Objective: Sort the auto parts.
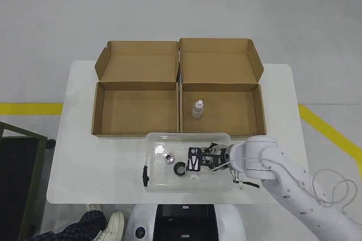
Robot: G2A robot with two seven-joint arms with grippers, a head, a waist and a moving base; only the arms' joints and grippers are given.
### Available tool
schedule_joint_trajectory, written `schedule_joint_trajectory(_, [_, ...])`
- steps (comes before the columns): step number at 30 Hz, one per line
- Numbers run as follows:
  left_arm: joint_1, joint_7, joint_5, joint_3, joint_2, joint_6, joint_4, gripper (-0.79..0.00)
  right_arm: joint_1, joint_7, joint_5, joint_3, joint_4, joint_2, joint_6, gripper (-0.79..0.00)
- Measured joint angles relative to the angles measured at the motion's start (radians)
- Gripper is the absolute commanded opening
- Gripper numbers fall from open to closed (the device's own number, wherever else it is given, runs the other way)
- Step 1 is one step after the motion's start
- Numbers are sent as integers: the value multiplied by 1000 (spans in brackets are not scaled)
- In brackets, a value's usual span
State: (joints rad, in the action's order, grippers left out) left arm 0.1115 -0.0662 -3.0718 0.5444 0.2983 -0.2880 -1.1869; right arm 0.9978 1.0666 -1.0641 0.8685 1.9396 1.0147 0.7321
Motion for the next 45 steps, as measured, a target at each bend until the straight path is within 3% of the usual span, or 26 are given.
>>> schedule_joint_trajectory(7, [0, 0, 0, 0, 0, 0, 0, 0, 28, -138, -51, 47, 57, -6, -46, -785])
schedule_joint_trajectory(26, [0, 0, 0, 0, 0, 0, 0, 0, 127, -798, -155, 96, 12, 8, -159, -785])
schedule_joint_trajectory(34, [0, 0, 0, 0, 0, 0, 0, 0, 116, -977, -178, 123, 34, 16, -164, -785])
schedule_joint_trajectory(45, [0, 0, 0, 0, 0, 0, 0, 0, 96, -1339, -91, 120, -20, 40, -115, -785])
